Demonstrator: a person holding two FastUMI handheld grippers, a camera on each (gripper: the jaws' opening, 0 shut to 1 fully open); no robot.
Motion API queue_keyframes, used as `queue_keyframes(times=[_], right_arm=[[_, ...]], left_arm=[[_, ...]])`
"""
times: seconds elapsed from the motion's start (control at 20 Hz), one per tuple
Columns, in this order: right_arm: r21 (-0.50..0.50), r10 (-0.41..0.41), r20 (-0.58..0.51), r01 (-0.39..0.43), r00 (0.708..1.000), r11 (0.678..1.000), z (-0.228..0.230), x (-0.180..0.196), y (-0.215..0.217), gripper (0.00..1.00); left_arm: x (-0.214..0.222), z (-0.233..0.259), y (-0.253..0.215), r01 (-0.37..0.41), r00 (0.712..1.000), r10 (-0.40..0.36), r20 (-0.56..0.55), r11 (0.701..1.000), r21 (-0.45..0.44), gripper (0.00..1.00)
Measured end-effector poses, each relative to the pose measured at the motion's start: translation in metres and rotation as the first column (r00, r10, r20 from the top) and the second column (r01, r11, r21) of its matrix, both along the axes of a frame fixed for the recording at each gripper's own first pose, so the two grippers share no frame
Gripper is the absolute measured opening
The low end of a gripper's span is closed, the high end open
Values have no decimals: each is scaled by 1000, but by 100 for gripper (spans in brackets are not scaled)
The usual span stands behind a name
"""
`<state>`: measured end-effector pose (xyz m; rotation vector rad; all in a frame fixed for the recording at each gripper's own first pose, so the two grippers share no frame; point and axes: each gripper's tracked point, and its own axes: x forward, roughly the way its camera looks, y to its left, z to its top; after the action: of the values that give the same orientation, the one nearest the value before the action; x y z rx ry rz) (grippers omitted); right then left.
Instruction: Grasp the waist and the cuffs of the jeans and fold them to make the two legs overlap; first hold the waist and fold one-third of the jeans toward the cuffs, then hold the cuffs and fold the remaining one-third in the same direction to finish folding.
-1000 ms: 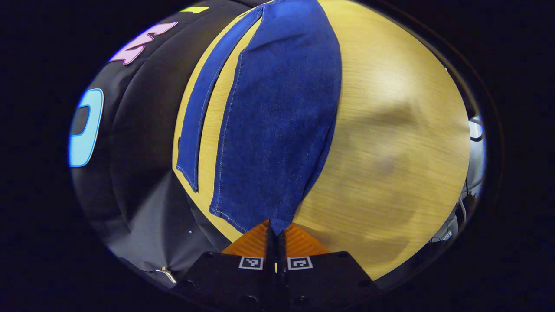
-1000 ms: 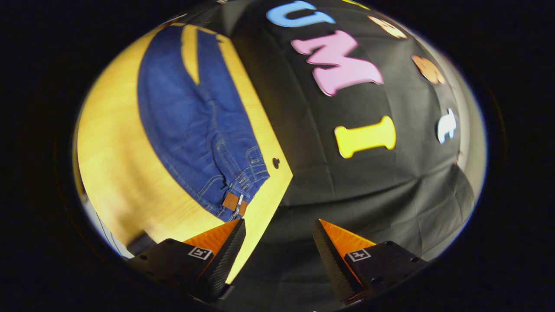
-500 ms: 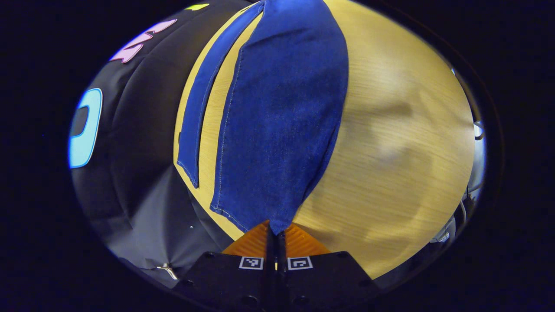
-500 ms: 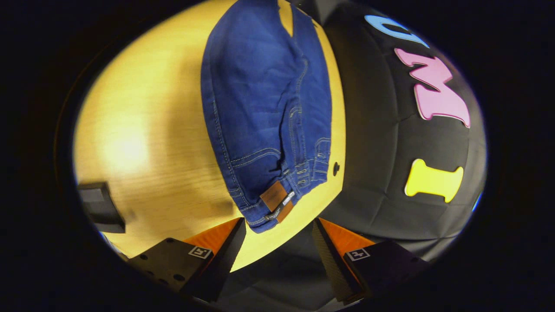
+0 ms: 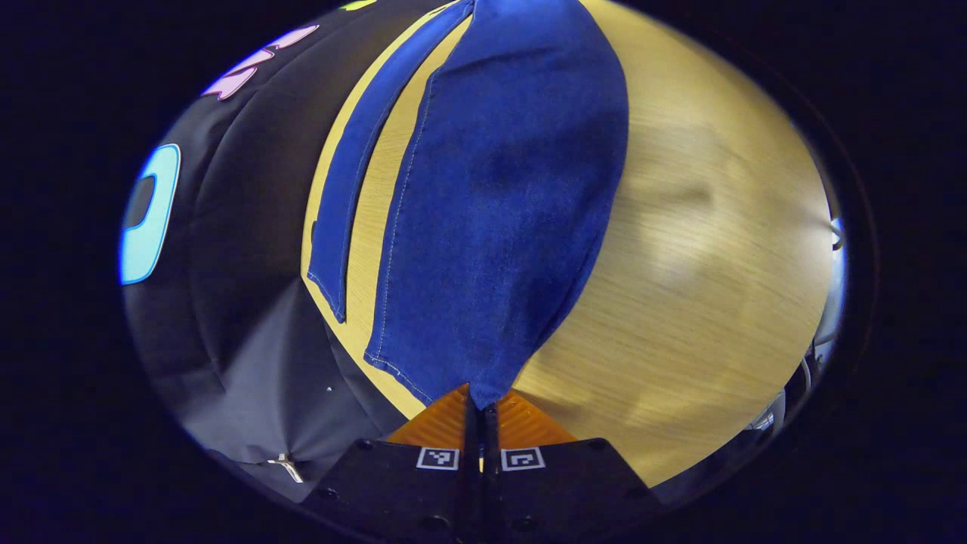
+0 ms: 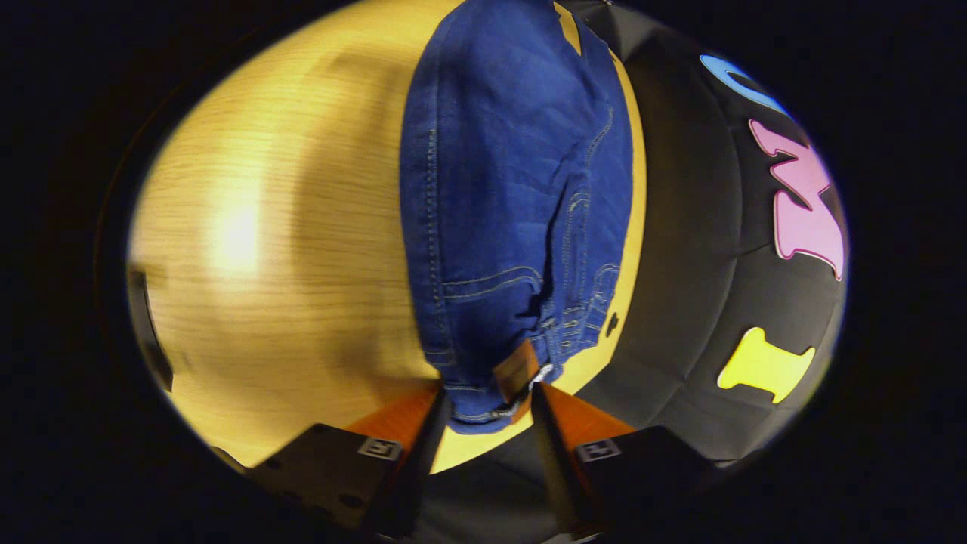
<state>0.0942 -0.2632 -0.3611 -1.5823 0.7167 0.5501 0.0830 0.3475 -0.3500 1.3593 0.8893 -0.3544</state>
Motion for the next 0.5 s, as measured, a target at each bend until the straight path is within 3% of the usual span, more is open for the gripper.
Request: queue_keyframes(times=[0.05,0.25,0.35,0.5], right_arm=[[-4,1,4,-1,1000,1000,-1,5,0,43],[69,-118,-19,120,993,990,-6,4,-4,18],[122,-164,-55,170,985,978,-4,3,0,10],[141,-165,-52,171,985,975,11,3,3,5]], left_arm=[[1,0,0,-8,1000,8,7,1000,-2,6],[6,4,-7,-30,999,30,29,1000,-8,6],[5,2,-8,-44,999,45,24,999,-24,6],[0,0,-6,-102,993,94,-73,988,-112,6]])
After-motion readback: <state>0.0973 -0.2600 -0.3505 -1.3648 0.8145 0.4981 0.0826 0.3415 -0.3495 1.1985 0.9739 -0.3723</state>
